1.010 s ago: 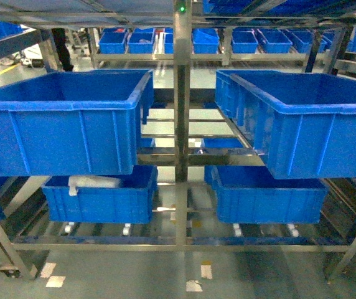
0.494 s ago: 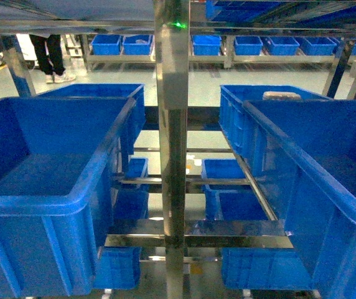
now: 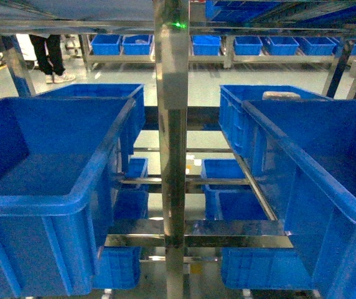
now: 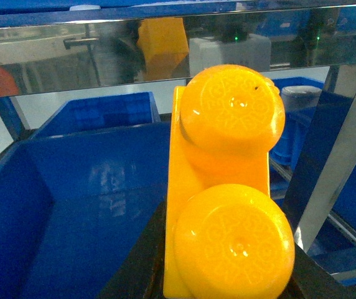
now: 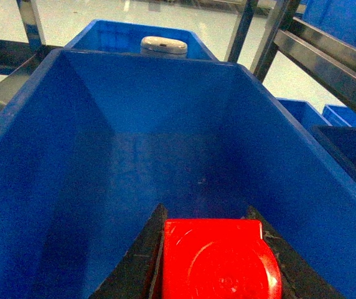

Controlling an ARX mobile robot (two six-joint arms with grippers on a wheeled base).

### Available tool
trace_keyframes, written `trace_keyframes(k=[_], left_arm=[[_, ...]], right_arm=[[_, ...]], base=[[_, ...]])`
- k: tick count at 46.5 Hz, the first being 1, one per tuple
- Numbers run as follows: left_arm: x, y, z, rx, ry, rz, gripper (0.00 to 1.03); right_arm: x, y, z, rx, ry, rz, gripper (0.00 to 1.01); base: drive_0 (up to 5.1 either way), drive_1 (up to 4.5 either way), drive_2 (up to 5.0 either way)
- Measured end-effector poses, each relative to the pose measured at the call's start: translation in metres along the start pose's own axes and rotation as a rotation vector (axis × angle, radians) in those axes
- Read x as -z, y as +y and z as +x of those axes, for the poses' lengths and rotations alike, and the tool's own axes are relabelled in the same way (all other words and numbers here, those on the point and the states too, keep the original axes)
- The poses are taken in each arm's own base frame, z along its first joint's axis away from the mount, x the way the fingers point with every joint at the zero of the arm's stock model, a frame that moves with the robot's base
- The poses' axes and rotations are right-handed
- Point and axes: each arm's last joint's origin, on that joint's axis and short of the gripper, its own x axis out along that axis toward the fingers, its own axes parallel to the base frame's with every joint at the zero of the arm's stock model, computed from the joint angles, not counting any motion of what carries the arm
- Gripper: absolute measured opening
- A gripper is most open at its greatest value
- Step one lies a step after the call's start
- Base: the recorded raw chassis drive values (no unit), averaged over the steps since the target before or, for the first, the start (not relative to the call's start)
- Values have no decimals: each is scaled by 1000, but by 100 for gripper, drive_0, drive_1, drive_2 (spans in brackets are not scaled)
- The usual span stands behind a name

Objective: Sort and place red and yellow blocks in left bins

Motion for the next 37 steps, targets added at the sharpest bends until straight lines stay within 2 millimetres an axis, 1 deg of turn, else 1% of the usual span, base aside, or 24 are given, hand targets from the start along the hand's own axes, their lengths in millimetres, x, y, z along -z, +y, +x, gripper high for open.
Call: trace_keyframes(k=[4, 12, 18, 22, 26, 30, 37], left_arm=[[0, 0, 0, 0, -1, 0, 27], [0, 0, 0, 0, -1, 0, 27], [0, 0, 0, 0, -1, 0, 27], [0, 0, 0, 0, -1, 0, 27], [0, 0, 0, 0, -1, 0, 27], [0, 0, 0, 0, -1, 0, 27], [0, 0, 0, 0, -1, 0, 27]], right_arm=[[1, 1, 11, -5, 16, -2, 28], [3, 1, 39, -19, 80, -8, 28], [2, -9, 65, -4, 116, -9, 28], [-1, -13, 75, 1, 121, -10, 28], [-5, -17, 91, -2, 141, -19, 28], [-9, -18, 107, -22, 152, -38, 28], [-7, -18, 125, -67, 202, -65, 28]], base=[[0, 0, 0], [0, 0, 0], [0, 0, 0], [0, 0, 0], [0, 0, 0], [0, 0, 0], [0, 0, 0]])
